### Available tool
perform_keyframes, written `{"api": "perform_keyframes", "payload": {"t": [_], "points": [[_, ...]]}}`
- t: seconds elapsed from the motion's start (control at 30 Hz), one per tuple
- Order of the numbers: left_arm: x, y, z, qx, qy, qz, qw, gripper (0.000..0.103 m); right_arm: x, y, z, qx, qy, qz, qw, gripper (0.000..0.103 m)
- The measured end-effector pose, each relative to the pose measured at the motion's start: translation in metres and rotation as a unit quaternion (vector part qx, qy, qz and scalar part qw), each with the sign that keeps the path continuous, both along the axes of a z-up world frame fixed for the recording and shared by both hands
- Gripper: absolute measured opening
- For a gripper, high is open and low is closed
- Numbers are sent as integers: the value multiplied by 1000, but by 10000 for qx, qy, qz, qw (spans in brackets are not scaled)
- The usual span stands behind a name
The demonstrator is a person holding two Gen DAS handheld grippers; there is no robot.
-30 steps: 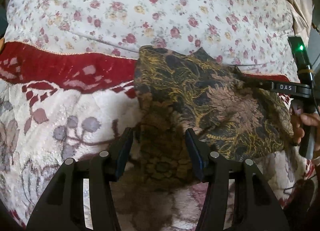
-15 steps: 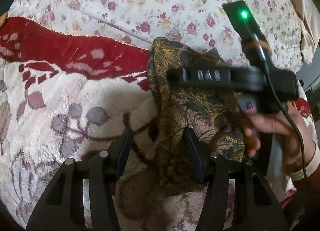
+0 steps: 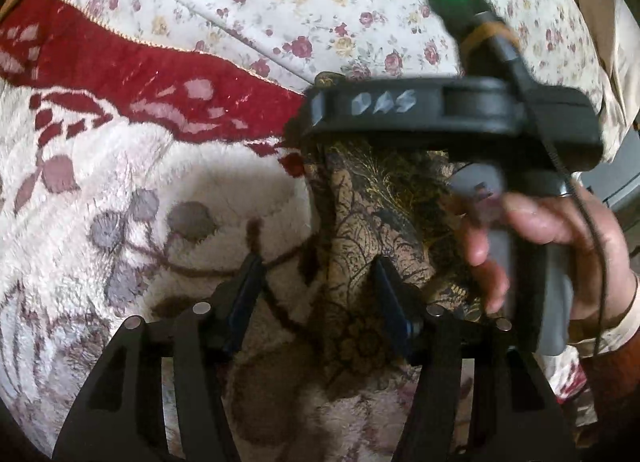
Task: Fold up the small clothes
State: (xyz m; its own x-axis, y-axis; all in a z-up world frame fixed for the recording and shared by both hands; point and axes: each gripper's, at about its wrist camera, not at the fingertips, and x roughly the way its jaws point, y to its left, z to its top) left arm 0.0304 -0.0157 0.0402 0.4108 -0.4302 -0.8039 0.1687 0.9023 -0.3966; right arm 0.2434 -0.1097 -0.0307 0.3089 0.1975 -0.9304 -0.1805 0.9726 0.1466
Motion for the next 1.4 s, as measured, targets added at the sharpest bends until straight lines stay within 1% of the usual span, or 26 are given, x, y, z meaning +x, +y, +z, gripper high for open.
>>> {"api": "perform_keyframes", "payload": {"t": [0.07, 0.1, 0.2, 0.23, 0.33, 0.4, 0.47, 0.53, 0.57, 0.67, 0.7, 0.8, 0.83, 0.87, 0.9, 1.07, 1.3, 1.4], "points": [[-1, 1, 0, -54, 20, -5, 10000, 64, 4, 14, -8, -285, 84, 210, 9993, 100], [-2, 1, 0, -71, 17, -13, 10000, 65, 7, 22, -12, -391, 121, 283, 9988, 103], [-1, -1, 0, -45, 7, -31, 10000, 67, 9, 34, -23, -836, 164, 458, 9953, 103], [0, -1, 0, -45, 9, -35, 10000, 67, 10, 36, -25, -908, 141, 494, 9945, 103], [1, -1, -1, -126, 39, -16, 9999, 70, 10, 38, -26, -886, 16, 487, 9949, 102], [4, -1, -3, -152, 57, 5, 9999, 70, 9, 38, -24, -915, -53, 567, 9942, 97], [4, -1, -3, -158, 61, 21, 9999, 70, 6, 29, -19, -909, -114, 622, 9939, 88], [4, -1, -2, -147, 53, 28, 9999, 70, 8, 22, -16, -817, -94, 585, 9949, 86], [5, -1, -2, -140, 51, 30, 9999, 70, 6, 25, -22, -771, -85, 541, 9955, 86], [6, -1, -3, -156, 55, 28, 9999, 70, 2, 25, -20, -819, -112, 509, 9953, 88], [6, 0, -3, -175, 64, 32, 9998, 70, -5, 9, -16, -843, -111, 526, 9950, 89], [6, 1, -4, -223, 90, 46, 9997, 70, -4, 7, -18, -894, 26, 441, 9950, 96], [6, 2, -3, -231, 93, 47, 9997, 70, -1, 8, -22, -863, 157, 344, 9956, 102], [6, 2, -4, -239, 97, 49, 9997, 70, 2, 7, -26, -797, 238, 277, 9961, 103], [5, 3, -4, -240, 96, 47, 9997, 70, 2, 4, -26, -735, 248, 246, 9967, 103], [5, 3, -4, -248, 108, 50, 9996, 70, -3, 0, -24, -808, 156, 259, 9963, 103], [6, 5, -4, -317, 141, 74, 9994, 70, -6, 7, -29, -740, 144, 191, 9970, 103], [6, 5, -4, -316, 143, 74, 9994, 70, -3, 8, -30, -705, 183, 284, 9969, 103]]}}
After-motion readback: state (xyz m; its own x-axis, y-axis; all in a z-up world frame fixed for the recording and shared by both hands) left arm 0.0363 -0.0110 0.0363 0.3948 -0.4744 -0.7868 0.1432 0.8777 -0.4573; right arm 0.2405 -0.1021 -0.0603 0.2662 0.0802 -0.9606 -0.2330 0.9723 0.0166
